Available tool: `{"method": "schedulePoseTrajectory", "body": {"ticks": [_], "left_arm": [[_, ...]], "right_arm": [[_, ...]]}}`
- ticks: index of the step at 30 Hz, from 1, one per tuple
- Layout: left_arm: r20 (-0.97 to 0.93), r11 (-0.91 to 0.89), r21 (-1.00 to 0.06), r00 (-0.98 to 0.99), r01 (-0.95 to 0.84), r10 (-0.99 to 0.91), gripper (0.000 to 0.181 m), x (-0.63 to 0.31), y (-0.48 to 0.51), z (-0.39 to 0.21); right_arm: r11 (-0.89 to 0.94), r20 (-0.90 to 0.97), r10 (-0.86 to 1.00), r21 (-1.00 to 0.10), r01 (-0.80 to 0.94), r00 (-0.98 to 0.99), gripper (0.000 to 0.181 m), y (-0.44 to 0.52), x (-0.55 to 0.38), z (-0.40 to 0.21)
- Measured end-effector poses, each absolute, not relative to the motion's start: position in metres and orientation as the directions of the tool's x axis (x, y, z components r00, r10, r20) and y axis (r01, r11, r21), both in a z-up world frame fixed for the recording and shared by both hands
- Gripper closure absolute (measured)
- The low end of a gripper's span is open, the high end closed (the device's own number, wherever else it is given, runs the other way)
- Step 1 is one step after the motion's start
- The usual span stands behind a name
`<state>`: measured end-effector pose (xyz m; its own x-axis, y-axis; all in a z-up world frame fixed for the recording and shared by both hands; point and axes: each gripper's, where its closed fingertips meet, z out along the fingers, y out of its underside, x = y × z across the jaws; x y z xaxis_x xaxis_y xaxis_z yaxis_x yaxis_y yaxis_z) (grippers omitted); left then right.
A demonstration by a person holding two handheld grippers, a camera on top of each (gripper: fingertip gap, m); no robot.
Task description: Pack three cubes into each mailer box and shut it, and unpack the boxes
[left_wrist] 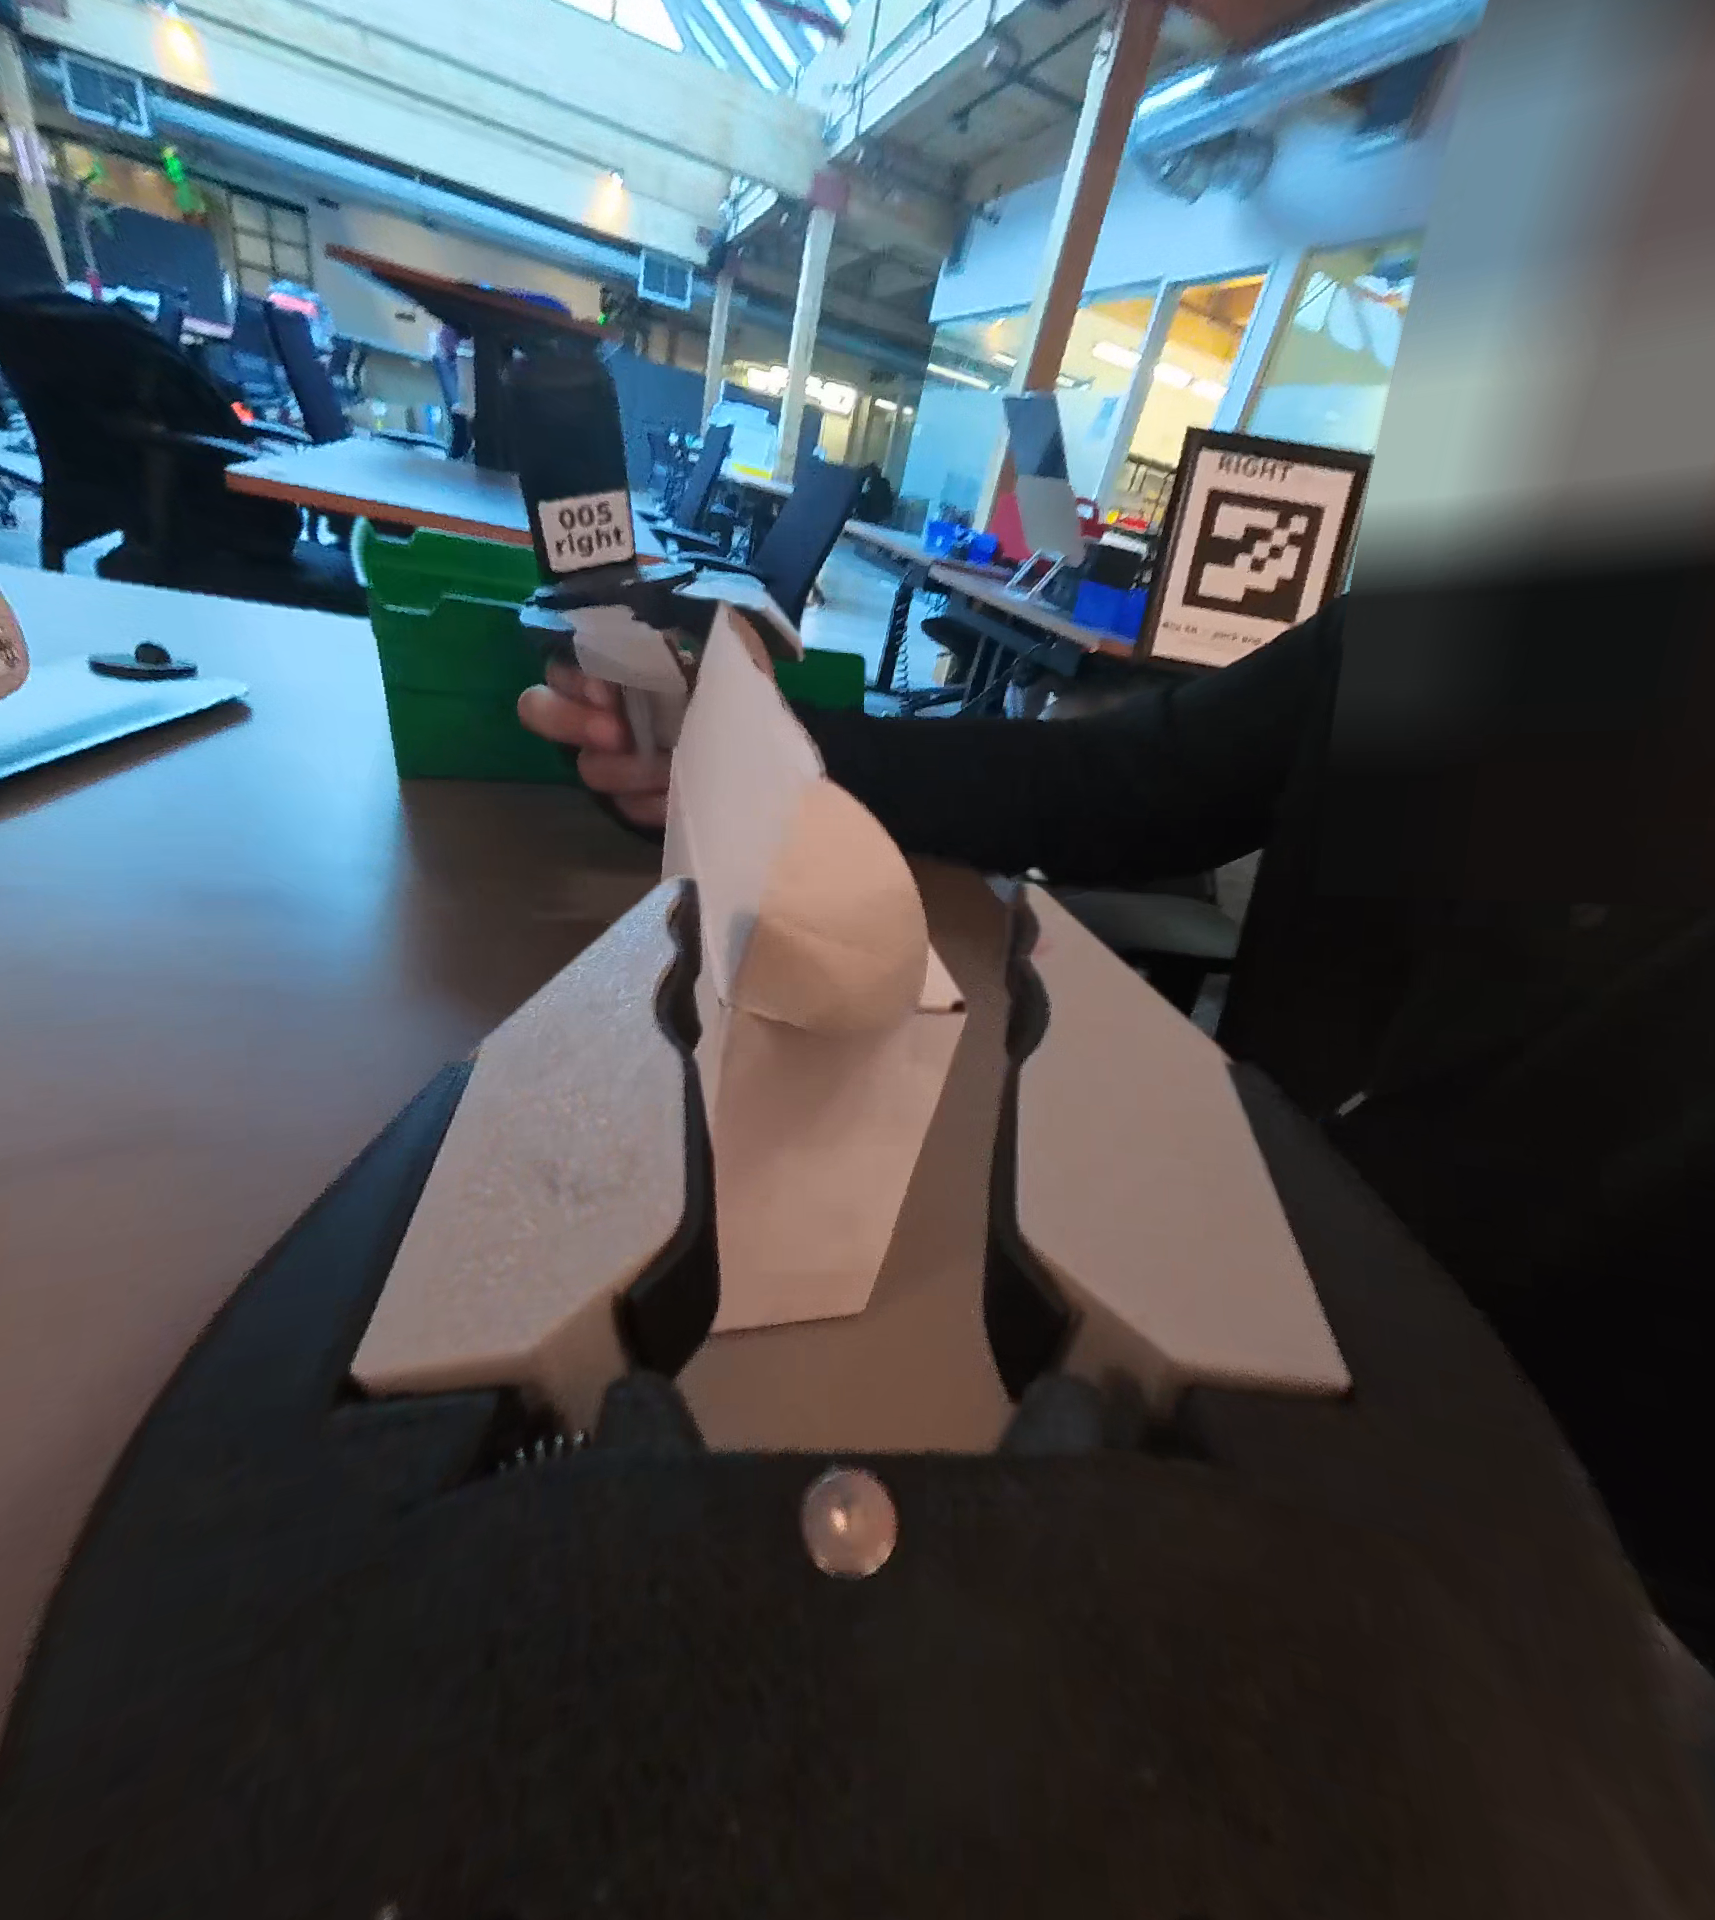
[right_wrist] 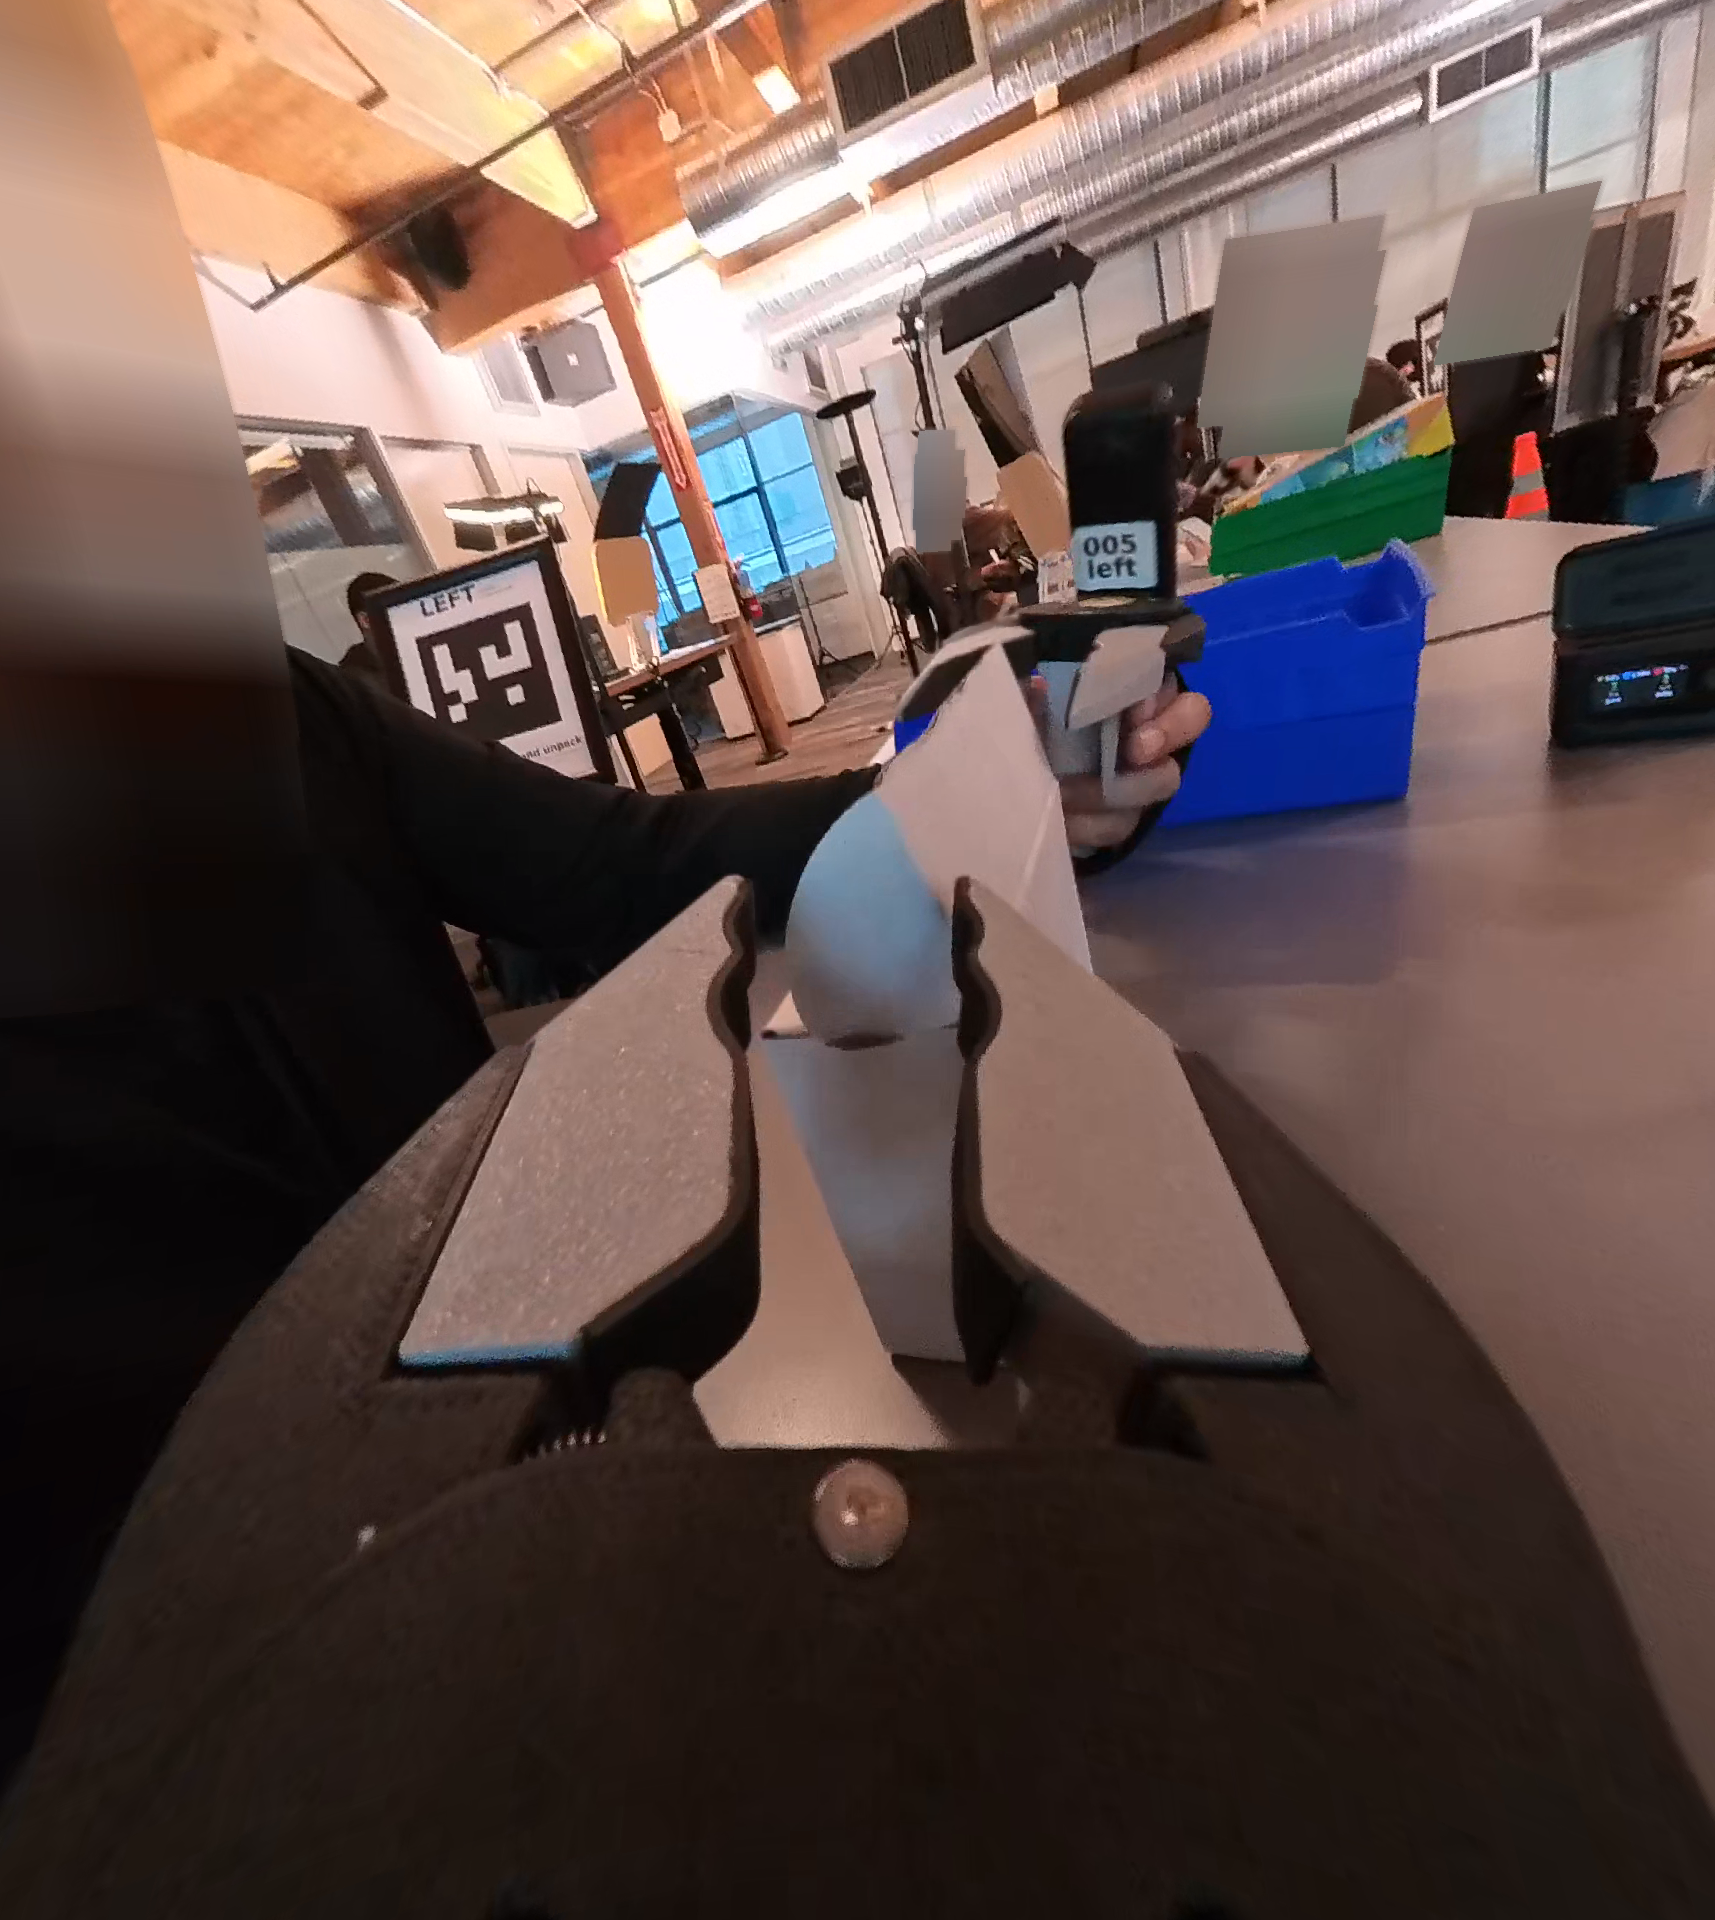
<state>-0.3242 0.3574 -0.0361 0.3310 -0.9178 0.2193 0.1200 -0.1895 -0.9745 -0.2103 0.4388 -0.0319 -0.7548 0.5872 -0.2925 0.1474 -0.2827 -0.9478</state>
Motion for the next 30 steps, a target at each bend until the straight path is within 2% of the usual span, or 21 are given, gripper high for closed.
{"method": "schedulePoseTrajectory", "body": {"ticks": [6,11,16,22,27,30], "left_arm": [[0.212,-0.186,-0.976,0.312,0.112,-0.926,0.137,-0.323,0.362,-0.039],[0.272,-0.230,-0.954,0.236,0.191,-0.933,0.151,-0.324,0.360,-0.031],[0.274,-0.232,-0.956,0.269,0.177,-0.923,0.152,-0.321,0.361,-0.028],[0.327,-0.284,-0.945,0.447,0.162,-0.832,0.155,-0.323,0.385,-0.030],[0.375,-0.323,-0.927,0.499,0.192,-0.781,0.155,-0.321,0.390,-0.026],[0.310,-0.294,-0.949,0.502,0.113,-0.807,0.155,-0.315,0.381,-0.029]], "right_arm": [[-0.256,-0.278,0.566,-0.954,0.155,-0.777,0.153,0.437,-0.214,-0.033],[-0.253,-0.287,0.550,-0.952,0.172,-0.785,0.152,0.434,-0.217,-0.033],[-0.213,-0.258,0.596,-0.964,0.160,-0.760,0.154,0.431,-0.222,-0.032],[-0.206,-0.247,0.676,-0.968,0.143,-0.694,0.159,0.438,-0.231,-0.030],[-0.217,-0.255,0.672,-0.965,0.144,-0.696,0.158,0.441,-0.229,-0.029],[-0.200,-0.246,0.643,-0.968,0.150,-0.726,0.157,0.436,-0.223,-0.029]]}}
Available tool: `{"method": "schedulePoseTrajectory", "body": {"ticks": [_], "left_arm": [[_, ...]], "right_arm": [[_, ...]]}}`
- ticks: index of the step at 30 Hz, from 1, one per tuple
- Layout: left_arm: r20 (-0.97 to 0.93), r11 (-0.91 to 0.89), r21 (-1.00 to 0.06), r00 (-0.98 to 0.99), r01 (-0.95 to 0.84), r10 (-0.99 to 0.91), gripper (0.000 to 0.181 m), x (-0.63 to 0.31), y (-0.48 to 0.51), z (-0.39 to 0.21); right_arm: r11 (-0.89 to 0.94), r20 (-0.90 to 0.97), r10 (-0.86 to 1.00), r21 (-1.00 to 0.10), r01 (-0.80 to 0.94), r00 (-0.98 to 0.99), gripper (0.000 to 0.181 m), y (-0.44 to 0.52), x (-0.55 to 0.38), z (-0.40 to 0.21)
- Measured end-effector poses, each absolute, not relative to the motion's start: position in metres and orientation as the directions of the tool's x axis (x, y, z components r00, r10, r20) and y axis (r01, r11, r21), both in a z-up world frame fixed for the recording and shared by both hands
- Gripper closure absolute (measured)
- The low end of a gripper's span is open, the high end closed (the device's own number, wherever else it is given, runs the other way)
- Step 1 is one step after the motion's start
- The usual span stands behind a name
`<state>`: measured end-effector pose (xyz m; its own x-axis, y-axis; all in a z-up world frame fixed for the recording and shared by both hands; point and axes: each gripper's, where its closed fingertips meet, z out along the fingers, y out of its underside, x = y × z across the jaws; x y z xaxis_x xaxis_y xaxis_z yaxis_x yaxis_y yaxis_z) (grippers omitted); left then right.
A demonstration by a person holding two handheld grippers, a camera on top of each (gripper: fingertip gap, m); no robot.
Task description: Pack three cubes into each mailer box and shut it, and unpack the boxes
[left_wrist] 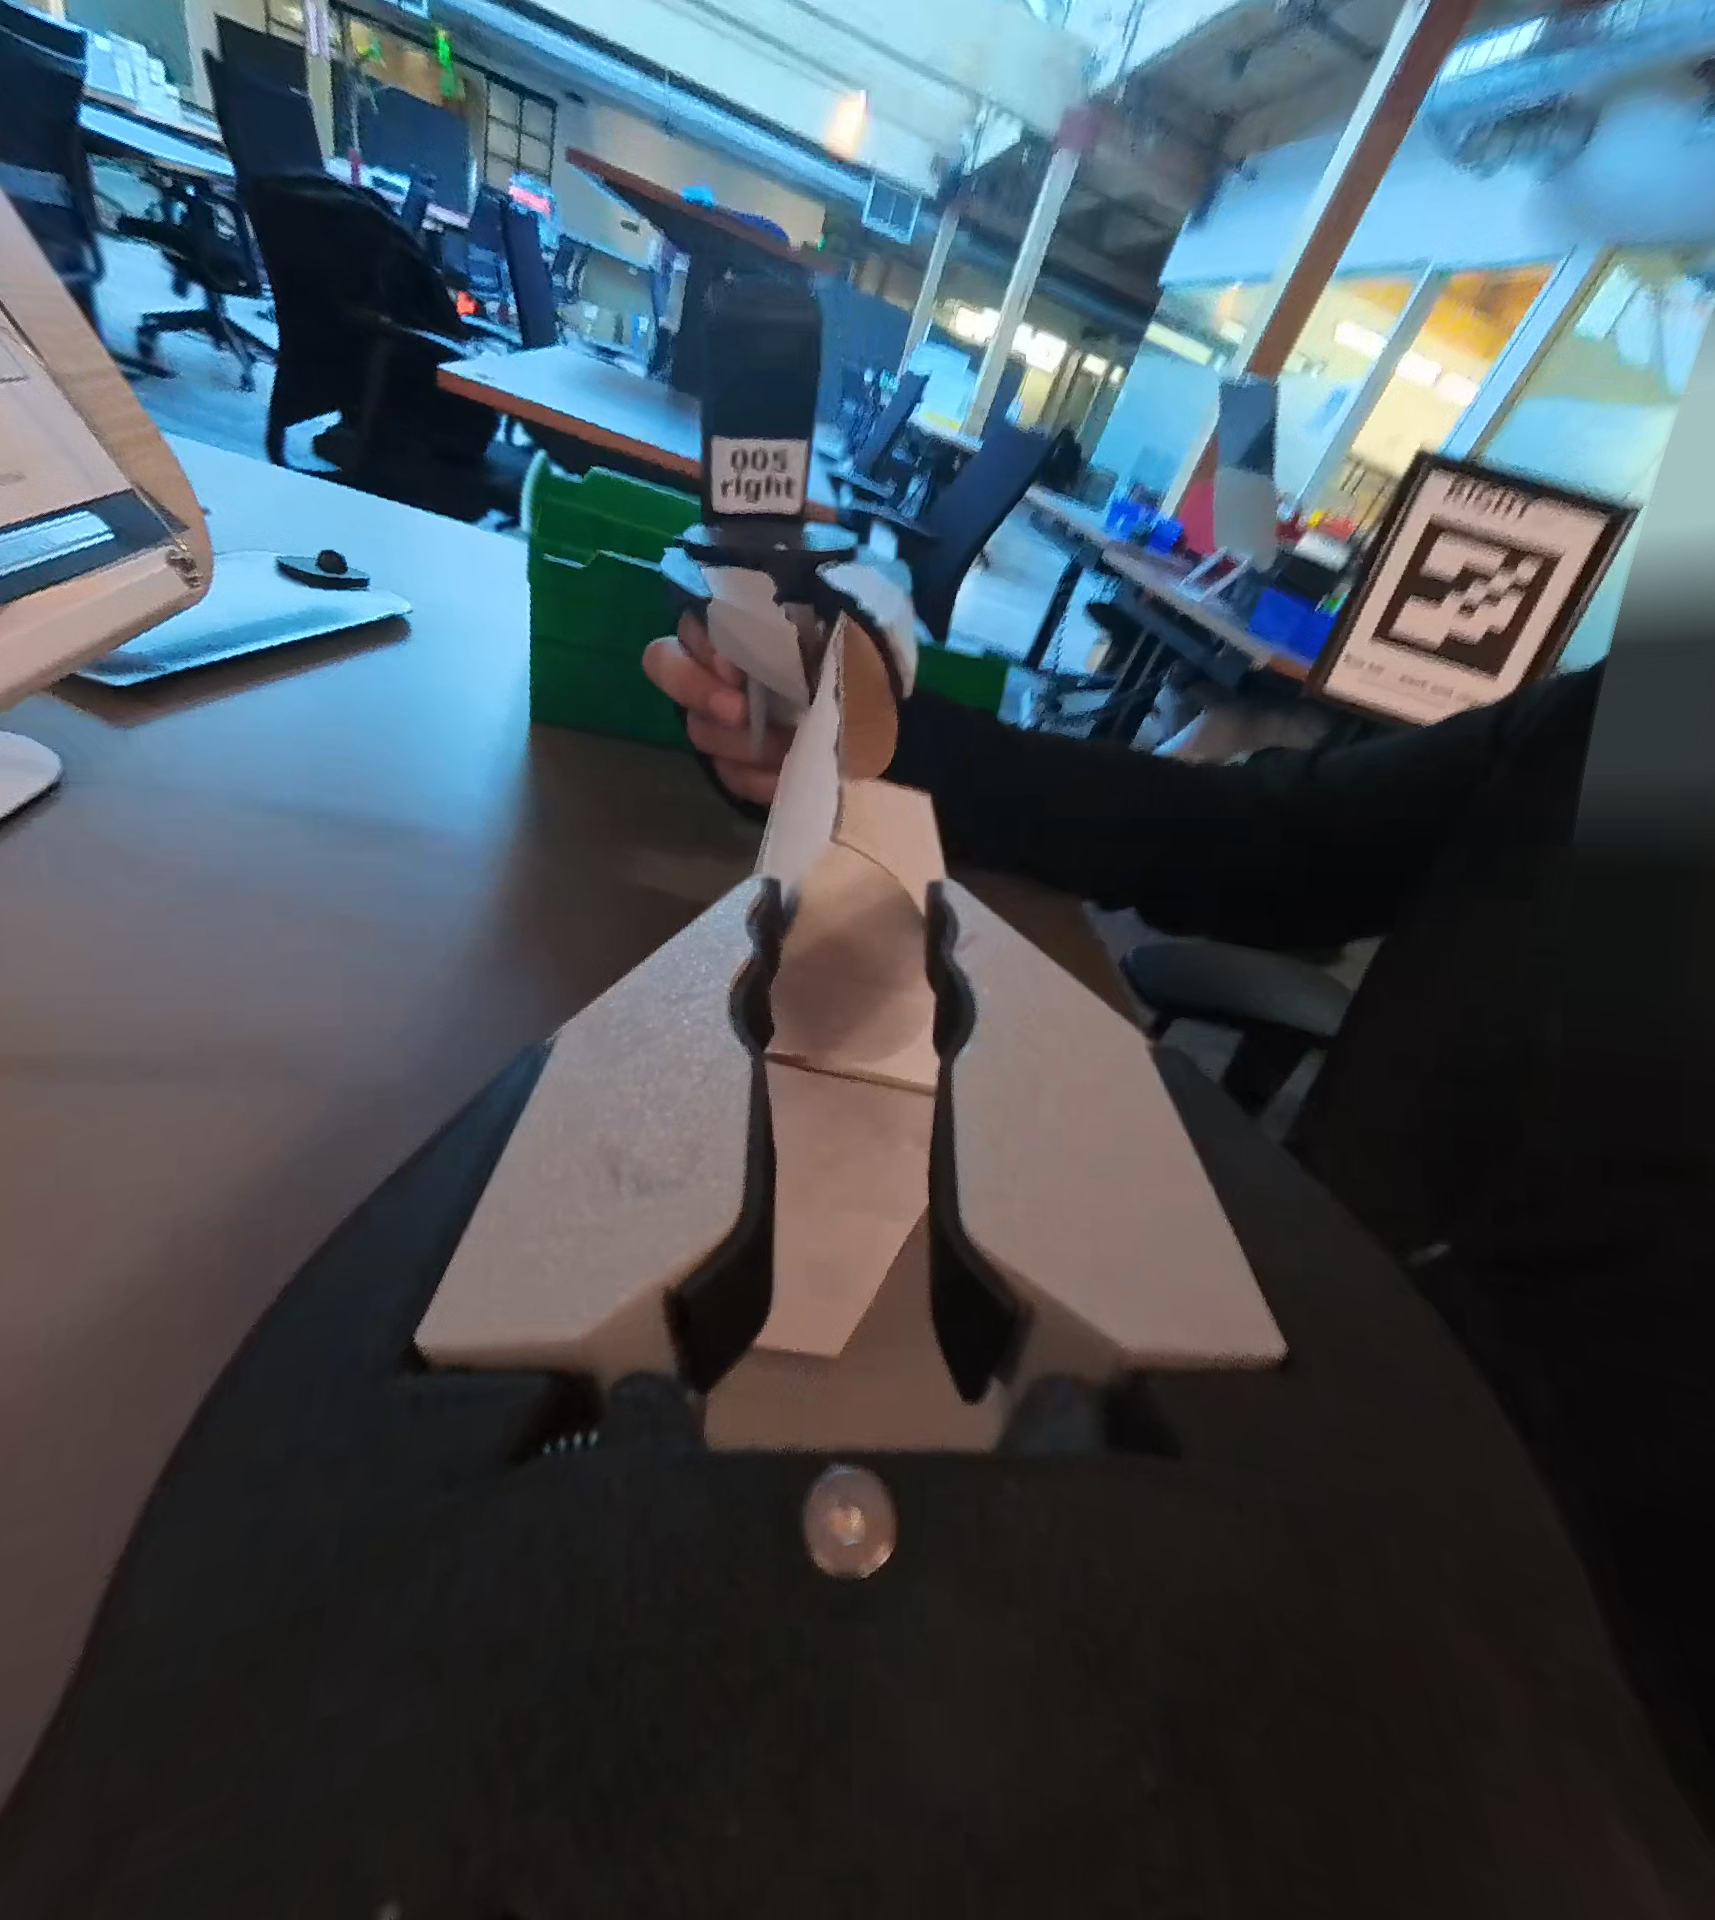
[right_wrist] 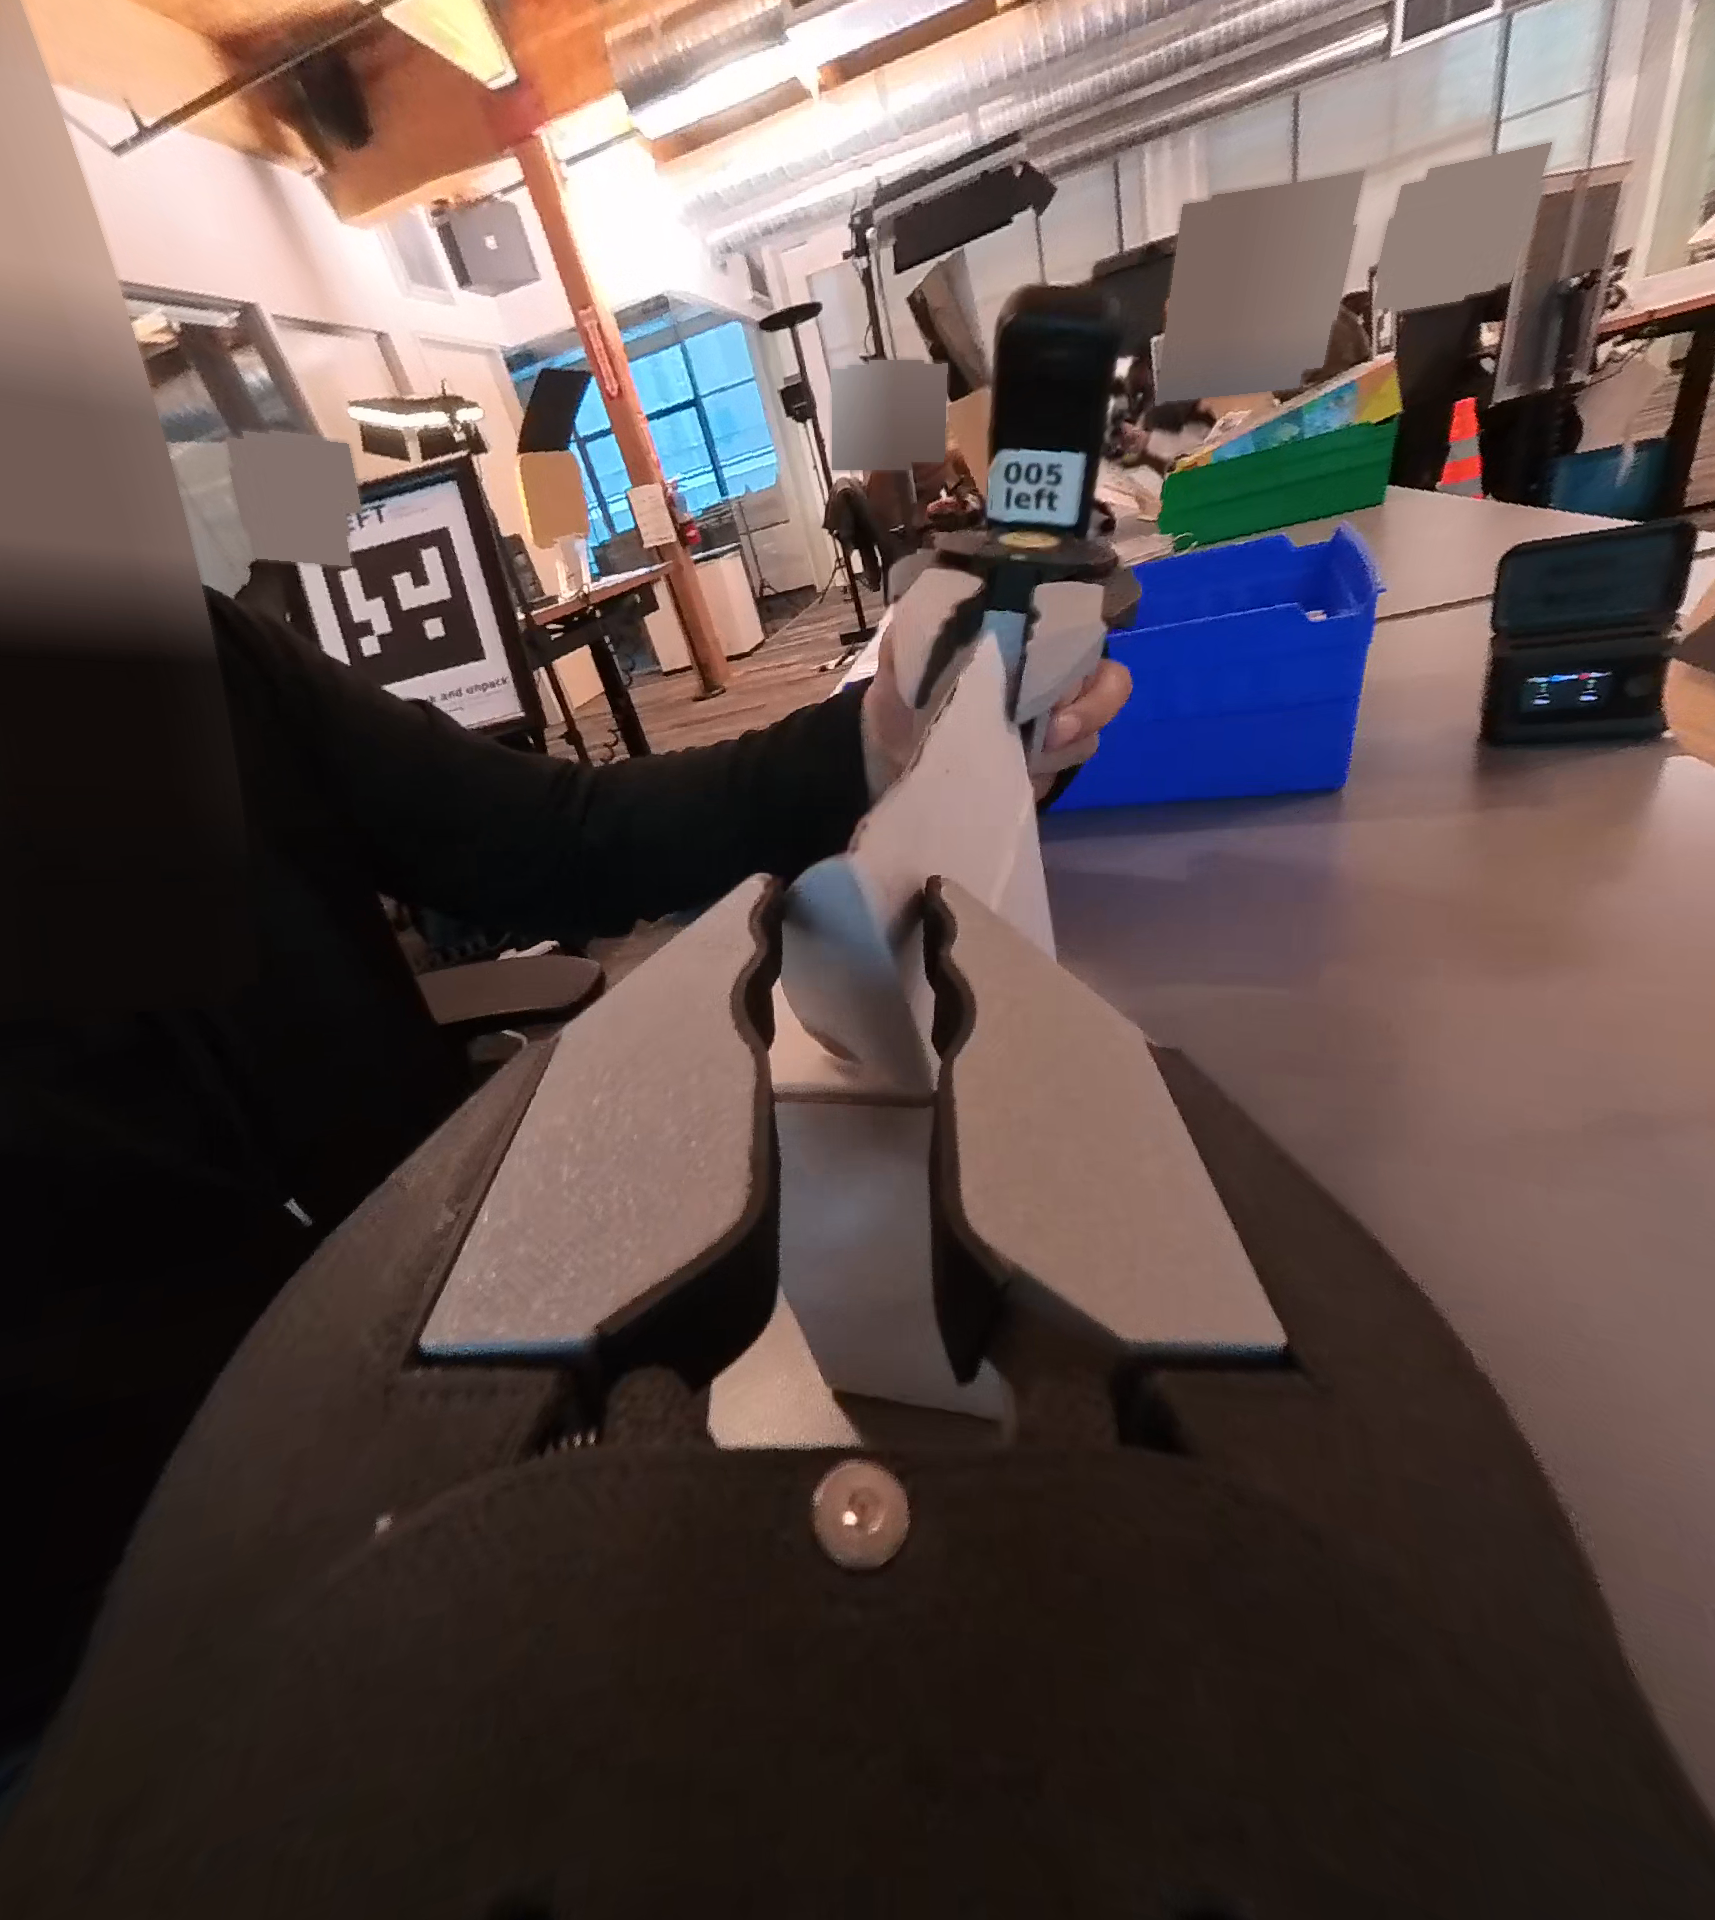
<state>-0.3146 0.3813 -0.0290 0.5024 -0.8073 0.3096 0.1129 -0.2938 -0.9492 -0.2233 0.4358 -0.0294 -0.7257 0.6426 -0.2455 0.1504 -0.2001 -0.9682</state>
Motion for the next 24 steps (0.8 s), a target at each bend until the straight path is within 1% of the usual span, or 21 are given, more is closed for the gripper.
{"method": "schedulePoseTrajectory", "body": {"ticks": [6,12,18,21,23,24], "left_arm": [[0.127,-0.162,-0.987,0.501,-0.026,-0.856,0.155,-0.308,0.365,-0.032],[0.041,-0.100,-0.991,0.506,-0.090,-0.861,0.155,-0.302,0.360,-0.034],[0.039,-0.095,-0.992,0.500,-0.087,-0.865,0.155,-0.300,0.359,-0.034],[0.023,-0.083,-0.992,0.502,-0.098,-0.864,0.155,-0.300,0.359,-0.034],[0.021,-0.084,-0.991,0.509,-0.101,-0.861,0.155,-0.300,0.359,-0.034],[0.027,-0.089,-0.991,0.509,-0.097,-0.861,0.155,-0.300,0.360,-0.034]], "right_arm": [[-0.141,-0.208,0.623,-0.978,0.153,-0.754,0.154,0.427,-0.213,-0.031],[-0.075,-0.155,0.645,-0.987,0.140,-0.748,0.155,0.426,-0.207,-0.032],[-0.092,-0.172,0.625,-0.985,0.147,-0.761,0.157,0.426,-0.202,-0.029],[-0.055,-0.137,0.642,-0.990,0.133,-0.755,0.158,0.428,-0.200,-0.030],[-0.050,-0.127,0.659,-0.991,0.125,-0.742,0.164,0.431,-0.199,-0.029],[-0.072,-0.139,0.659,-0.990,0.123,-0.739,0.159,0.433,-0.199,-0.025]]}}
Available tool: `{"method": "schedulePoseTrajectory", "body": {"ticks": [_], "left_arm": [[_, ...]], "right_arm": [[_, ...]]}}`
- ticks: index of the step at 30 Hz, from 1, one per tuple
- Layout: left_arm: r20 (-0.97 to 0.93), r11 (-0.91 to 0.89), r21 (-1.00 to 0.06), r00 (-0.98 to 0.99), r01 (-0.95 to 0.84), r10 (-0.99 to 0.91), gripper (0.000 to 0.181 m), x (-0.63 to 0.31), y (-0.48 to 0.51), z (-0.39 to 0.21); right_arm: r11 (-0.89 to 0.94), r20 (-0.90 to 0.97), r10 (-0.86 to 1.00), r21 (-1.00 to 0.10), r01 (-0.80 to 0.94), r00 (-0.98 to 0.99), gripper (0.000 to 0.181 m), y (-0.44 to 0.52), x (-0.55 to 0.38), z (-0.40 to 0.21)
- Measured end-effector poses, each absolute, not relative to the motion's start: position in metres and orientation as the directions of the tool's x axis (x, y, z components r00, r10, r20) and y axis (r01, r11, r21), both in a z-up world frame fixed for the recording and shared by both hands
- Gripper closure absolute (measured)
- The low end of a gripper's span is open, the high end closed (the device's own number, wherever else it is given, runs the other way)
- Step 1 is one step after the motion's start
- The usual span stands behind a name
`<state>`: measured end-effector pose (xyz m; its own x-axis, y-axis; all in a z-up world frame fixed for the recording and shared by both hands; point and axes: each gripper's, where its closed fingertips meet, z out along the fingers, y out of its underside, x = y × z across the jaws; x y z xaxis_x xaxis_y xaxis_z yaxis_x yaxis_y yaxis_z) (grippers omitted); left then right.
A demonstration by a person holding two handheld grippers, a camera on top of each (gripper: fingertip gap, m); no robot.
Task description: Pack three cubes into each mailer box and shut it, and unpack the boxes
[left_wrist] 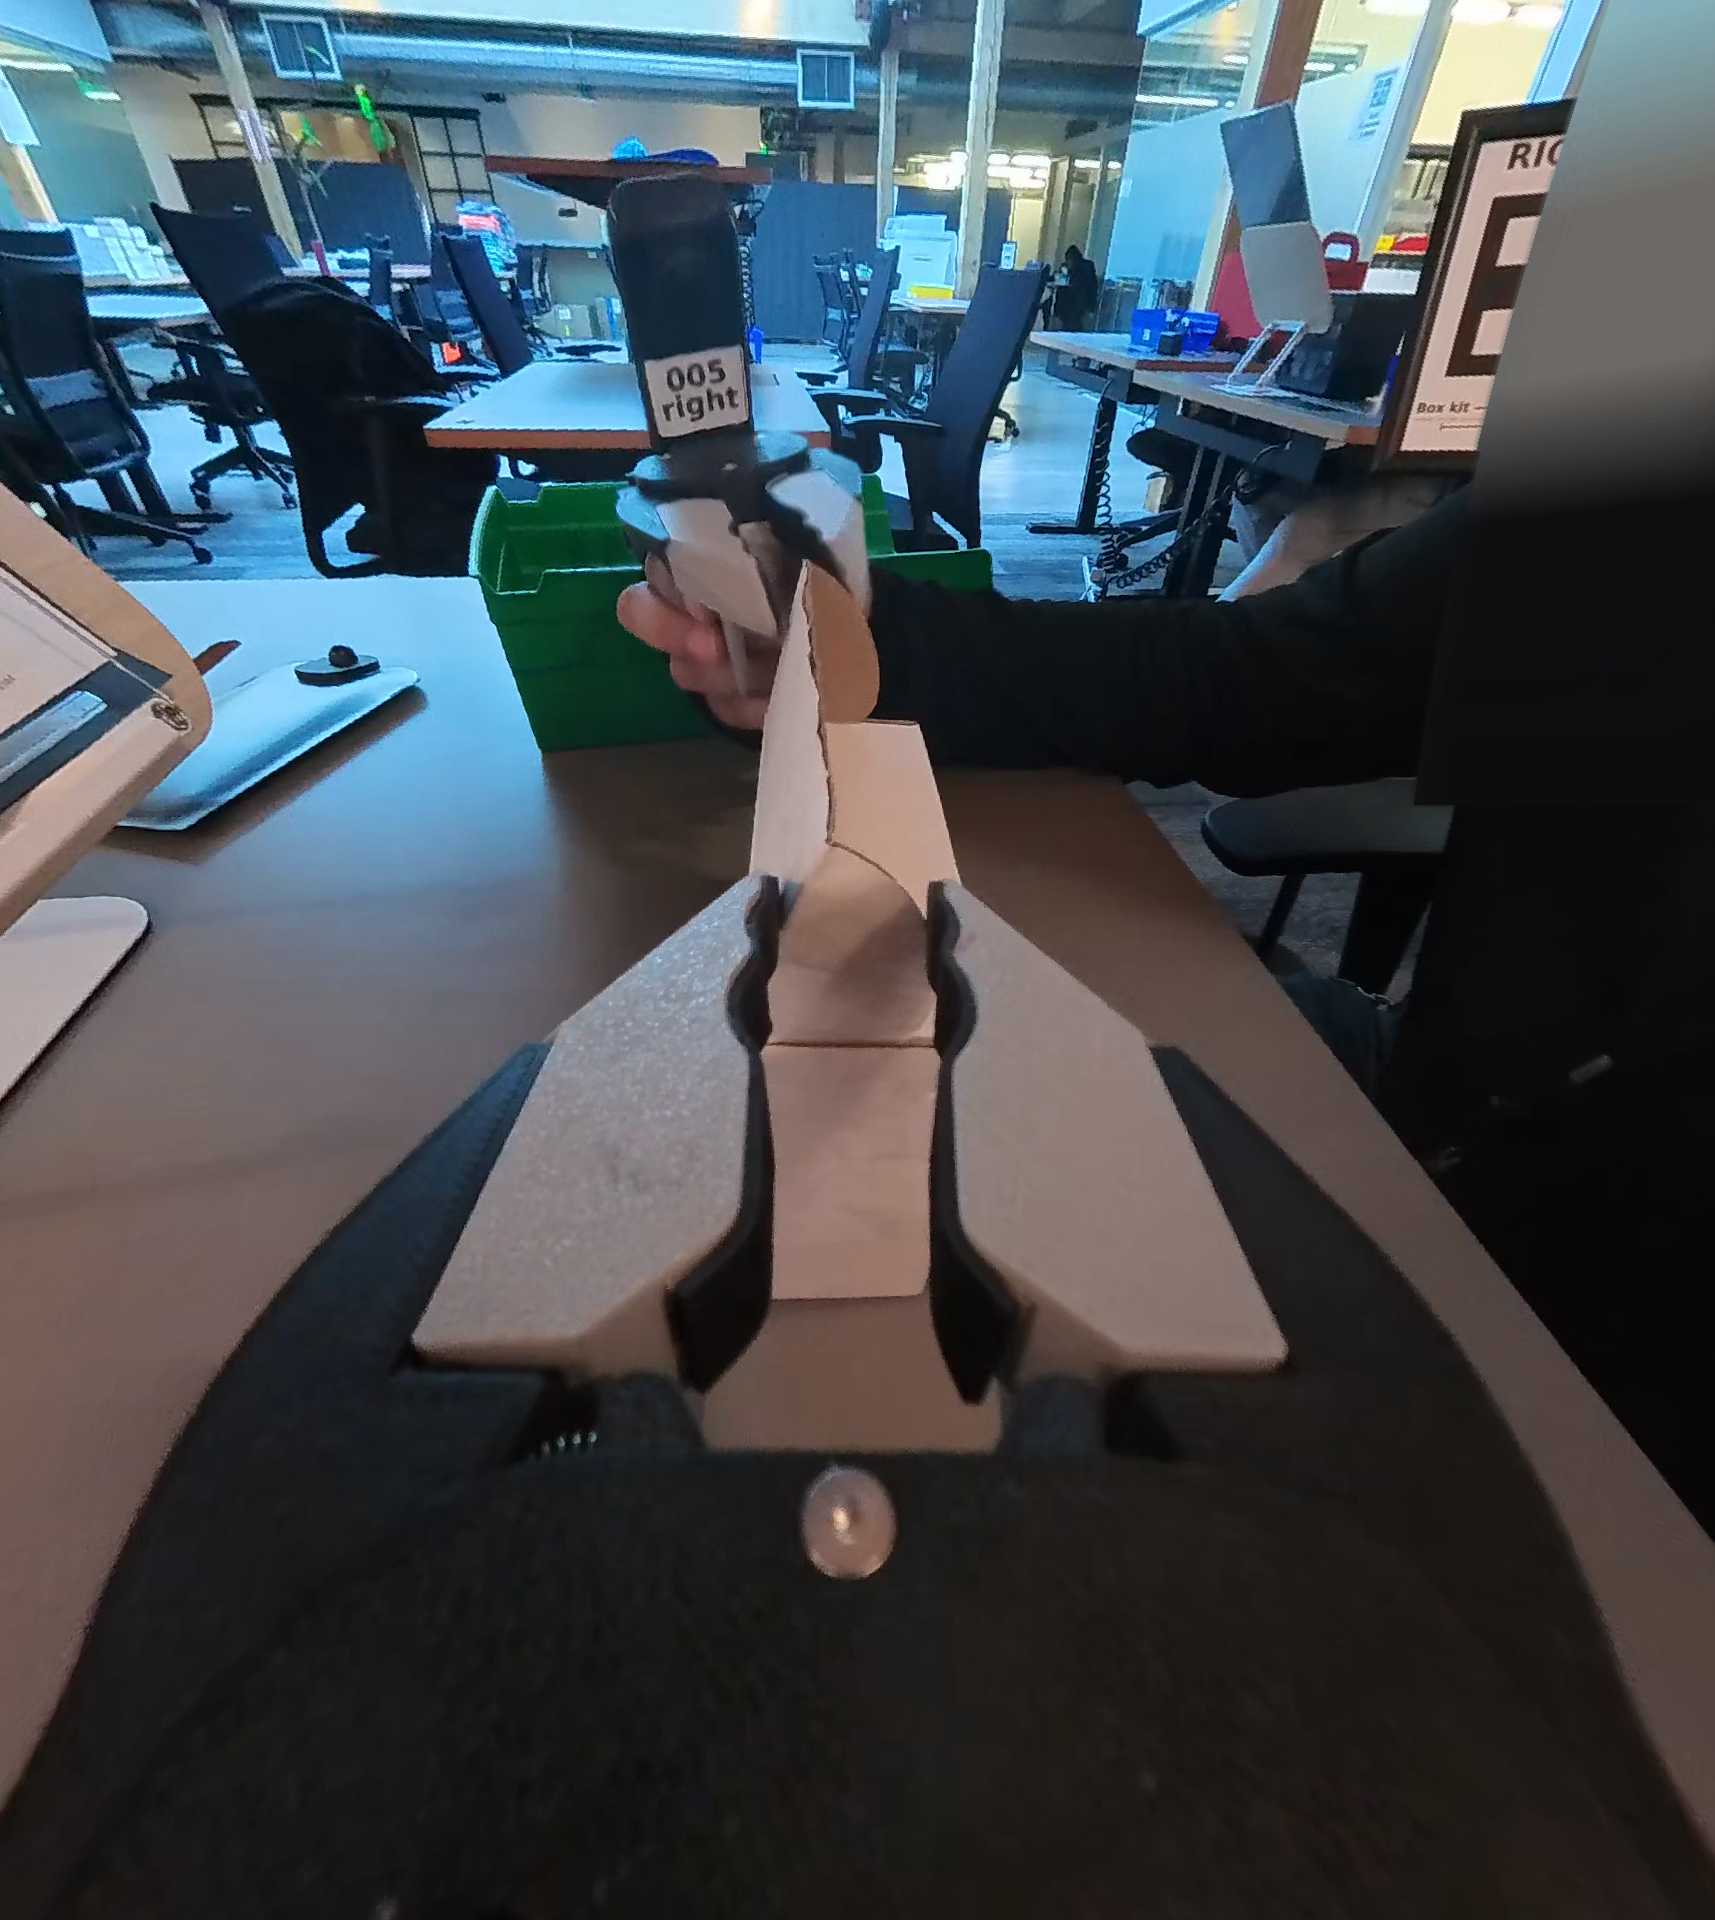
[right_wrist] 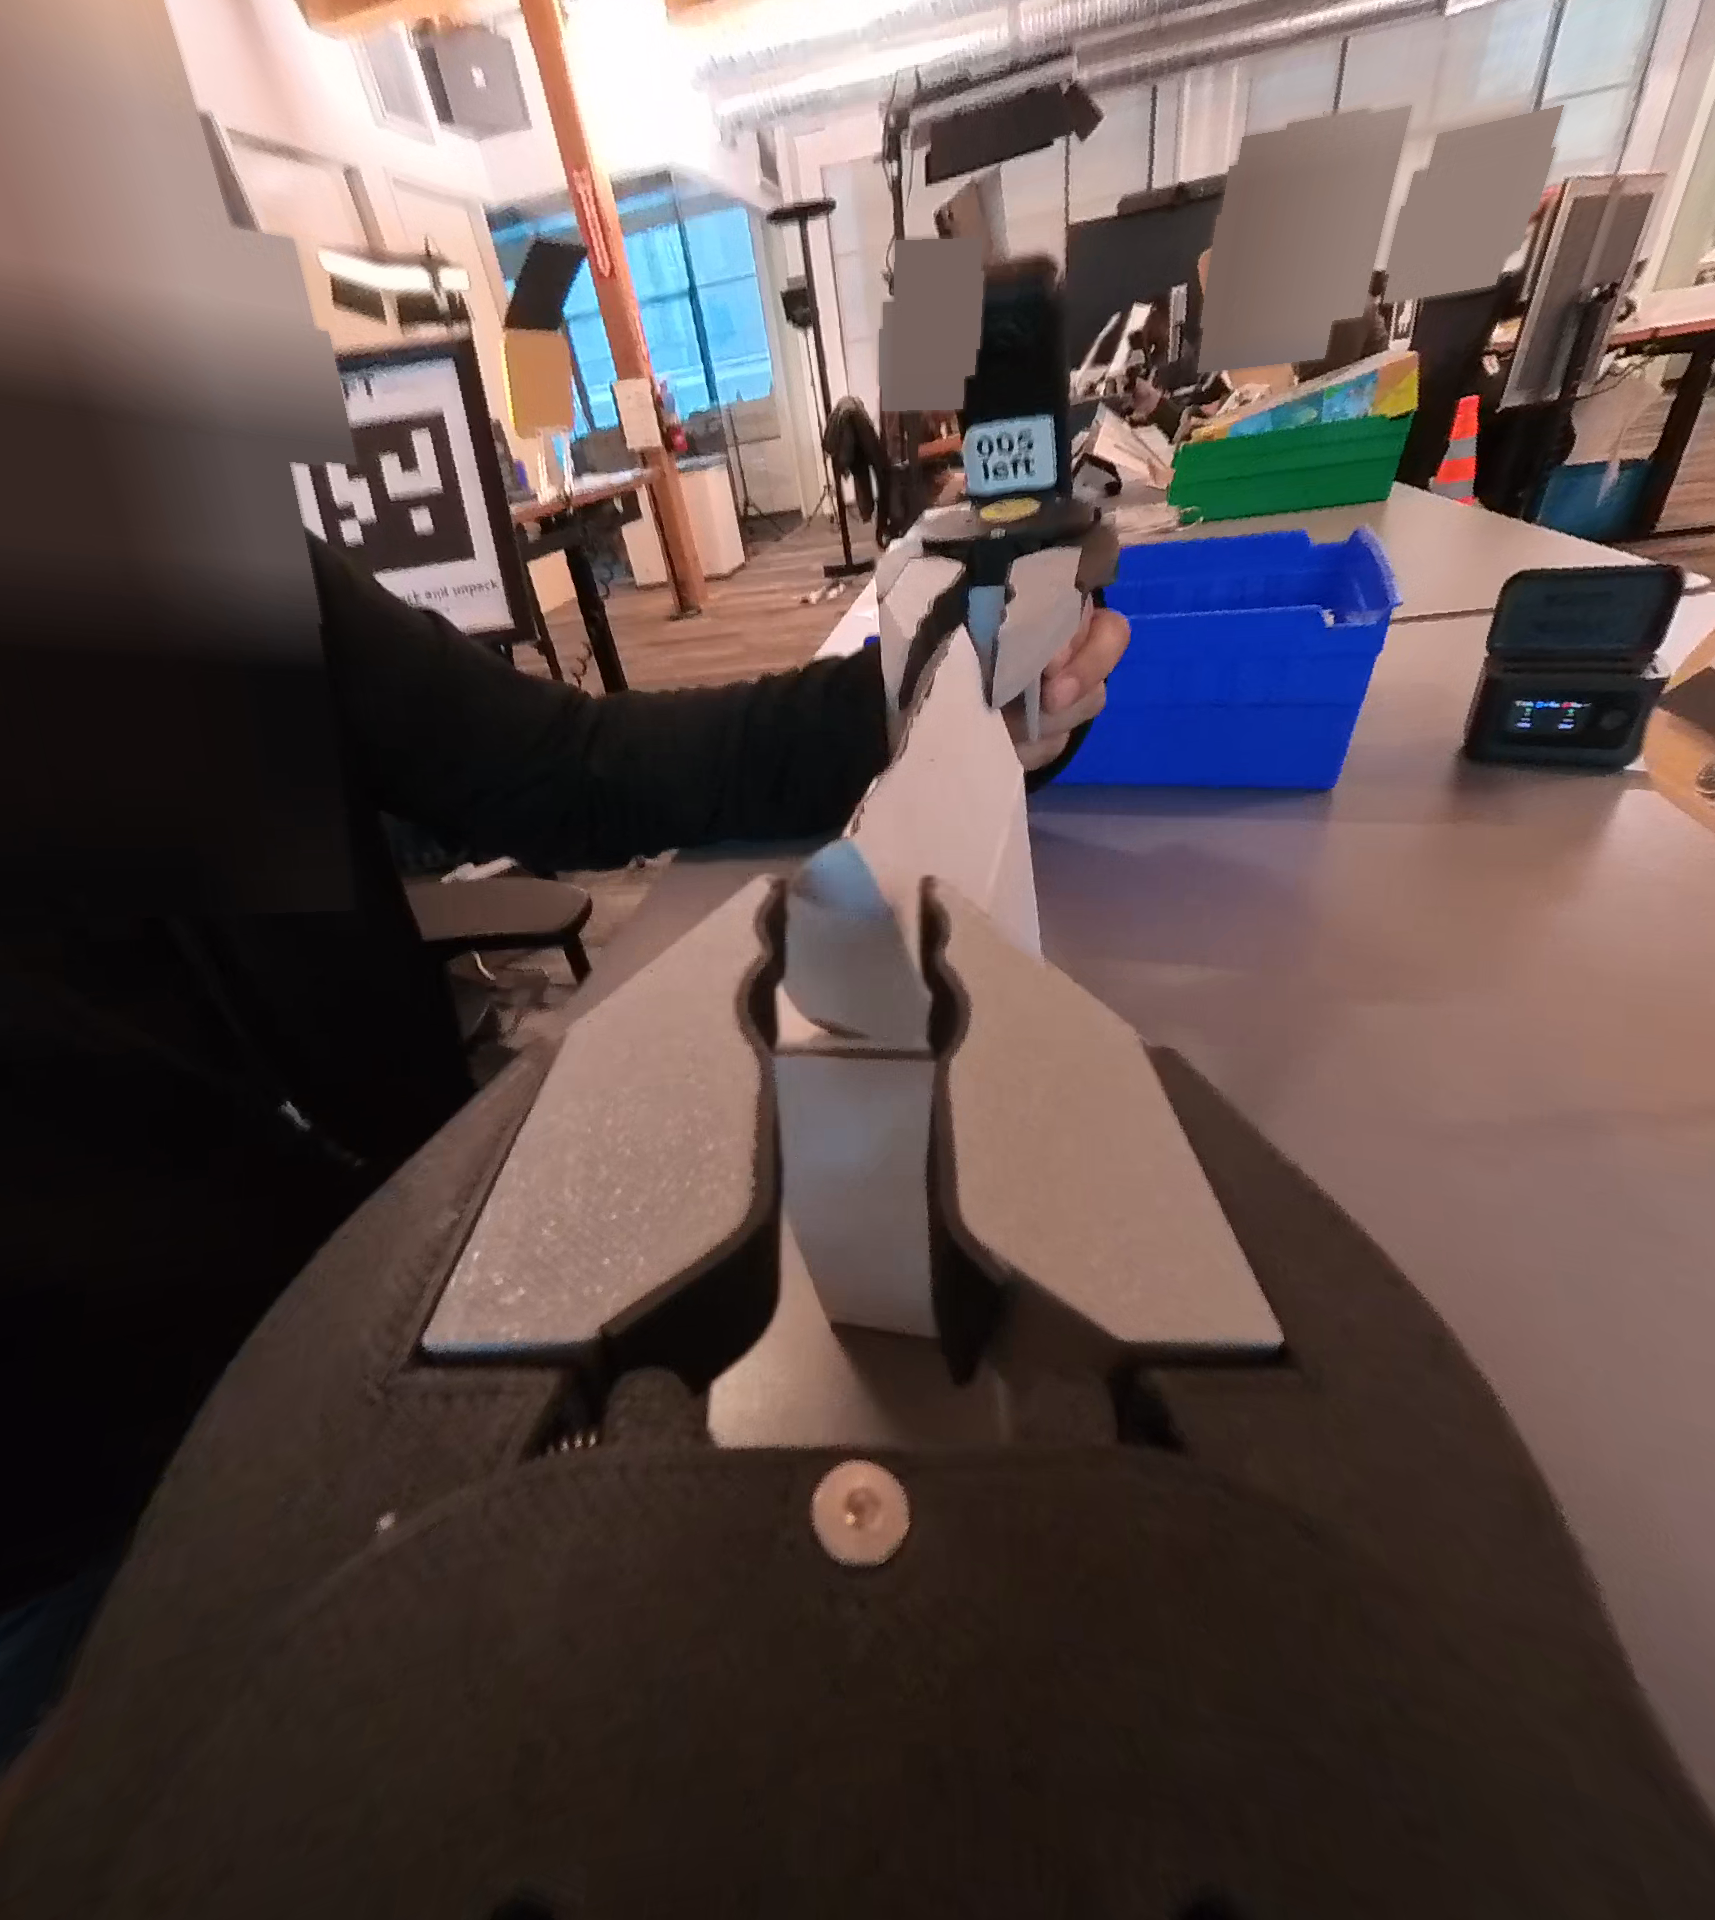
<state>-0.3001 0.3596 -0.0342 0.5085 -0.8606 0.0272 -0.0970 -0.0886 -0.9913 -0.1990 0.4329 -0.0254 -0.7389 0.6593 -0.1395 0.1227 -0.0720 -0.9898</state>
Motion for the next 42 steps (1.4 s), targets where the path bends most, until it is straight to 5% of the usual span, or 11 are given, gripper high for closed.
{"method": "schedulePoseTrajectory", "body": {"ticks": [5,12,26,42], "left_arm": [[0.042,-0.100,-0.992,0.518,-0.083,-0.854,0.155,-0.302,0.363,-0.035],[0.074,-0.127,-0.990,0.530,-0.064,-0.845,0.155,-0.304,0.366,-0.036],[0.047,-0.106,-0.991,0.516,-0.085,-0.855,0.155,-0.299,0.363,-0.035],[0.027,-0.090,-0.990,0.494,-0.104,-0.869,0.154,-0.298,0.356,-0.038]], "right_arm": [[-0.106,-0.181,0.676,-0.983,0.148,-0.714,0.135,0.430,-0.203,-0.020],[-0.015,-0.133,0.759,-0.982,0.188,-0.637,0.156,0.432,-0.213,-0.034],[-0.013,-0.131,0.676,-0.986,0.166,-0.725,0.155,0.421,-0.198,-0.032],[0.183,0.092,0.764,-0.980,0.079,-0.638,0.157,0.421,-0.201,-0.036]]}}
